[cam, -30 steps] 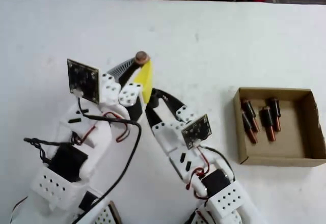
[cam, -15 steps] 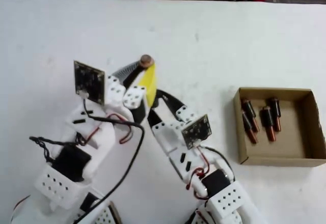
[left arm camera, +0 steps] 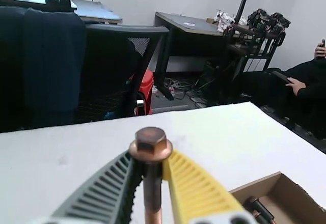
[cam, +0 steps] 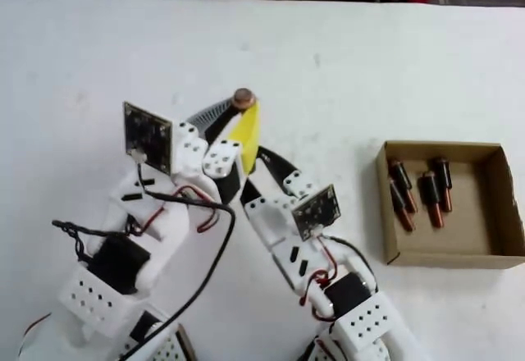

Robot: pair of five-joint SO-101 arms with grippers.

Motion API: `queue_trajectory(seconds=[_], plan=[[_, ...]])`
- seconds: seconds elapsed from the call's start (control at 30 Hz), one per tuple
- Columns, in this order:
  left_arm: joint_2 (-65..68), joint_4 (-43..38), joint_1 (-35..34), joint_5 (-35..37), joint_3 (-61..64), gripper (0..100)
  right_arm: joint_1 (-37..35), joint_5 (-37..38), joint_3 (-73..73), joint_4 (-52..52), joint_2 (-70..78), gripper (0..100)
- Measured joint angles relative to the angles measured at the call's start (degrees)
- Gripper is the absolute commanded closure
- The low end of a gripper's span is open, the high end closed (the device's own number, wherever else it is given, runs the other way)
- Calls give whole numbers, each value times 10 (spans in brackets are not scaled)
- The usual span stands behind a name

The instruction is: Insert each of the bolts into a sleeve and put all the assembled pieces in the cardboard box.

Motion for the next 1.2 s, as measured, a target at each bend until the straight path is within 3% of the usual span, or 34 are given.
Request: queue_trajectory(seconds=[0.23,1.2], plan=[[0,-11,-29,0,0,977,0,0,0,0,0,982],[0,25,-28,0,0,977,0,0,0,0,0,982]])
